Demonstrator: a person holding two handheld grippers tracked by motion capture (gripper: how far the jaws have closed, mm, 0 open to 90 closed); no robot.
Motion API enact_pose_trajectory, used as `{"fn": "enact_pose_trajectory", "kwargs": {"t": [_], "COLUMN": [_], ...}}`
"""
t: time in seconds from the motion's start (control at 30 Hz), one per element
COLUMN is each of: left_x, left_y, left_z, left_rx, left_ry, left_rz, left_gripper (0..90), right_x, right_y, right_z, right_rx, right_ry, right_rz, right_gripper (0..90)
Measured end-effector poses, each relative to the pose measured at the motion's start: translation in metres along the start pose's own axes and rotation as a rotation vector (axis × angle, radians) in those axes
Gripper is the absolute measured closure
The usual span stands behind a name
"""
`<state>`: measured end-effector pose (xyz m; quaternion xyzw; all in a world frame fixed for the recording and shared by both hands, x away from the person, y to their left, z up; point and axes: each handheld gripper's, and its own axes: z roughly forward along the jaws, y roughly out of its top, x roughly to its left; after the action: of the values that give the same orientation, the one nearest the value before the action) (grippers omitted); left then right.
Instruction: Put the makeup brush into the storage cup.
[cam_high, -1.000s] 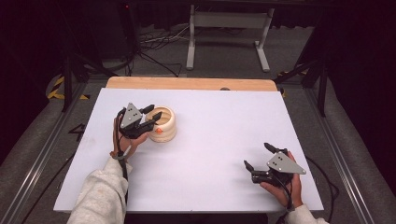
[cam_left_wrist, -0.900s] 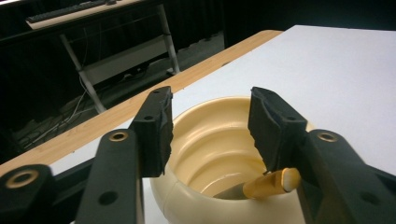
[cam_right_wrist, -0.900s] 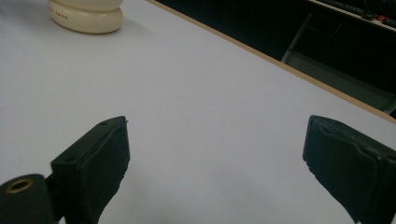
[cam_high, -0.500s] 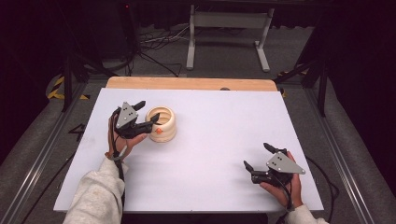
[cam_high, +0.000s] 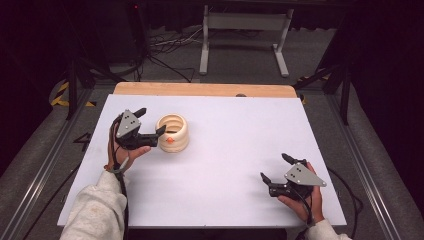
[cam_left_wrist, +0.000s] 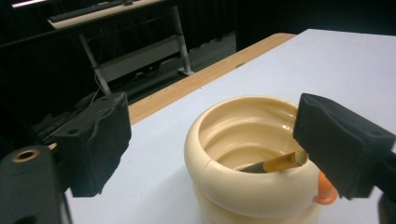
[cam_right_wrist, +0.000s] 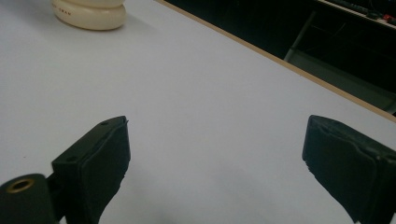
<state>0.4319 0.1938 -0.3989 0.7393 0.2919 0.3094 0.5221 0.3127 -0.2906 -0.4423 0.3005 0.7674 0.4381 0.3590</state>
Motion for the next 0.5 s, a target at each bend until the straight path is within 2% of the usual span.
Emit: {"fn": "enact_pose_trajectory", "kwargs": {"t": [0.13, 0.27, 0.5], "left_x": [0.000, 0.001, -0.001], "left_y": [0.000, 0.000, 0.000], "left_z": [-0.003, -0.006, -0.012], "left_rx": [0.002, 0.014, 0.027], "left_ry": [-0.007, -0.041, -0.048], "left_rz": [0.003, -0.007, 0.034], "left_gripper": [6.3, 4.8, 4.2], "right_x": [0.000, 0.000, 0.001], "right_y": [0.000, 0.000, 0.000], "right_z": [0.000, 0.000, 0.000], "right_rx": [0.000, 0.000, 0.001], "right_ry": [0.001, 0.001, 0.002], "right_rz": [-0.001, -0.001, 0.002], "right_gripper": [8.5, 8.5, 8.6]}}
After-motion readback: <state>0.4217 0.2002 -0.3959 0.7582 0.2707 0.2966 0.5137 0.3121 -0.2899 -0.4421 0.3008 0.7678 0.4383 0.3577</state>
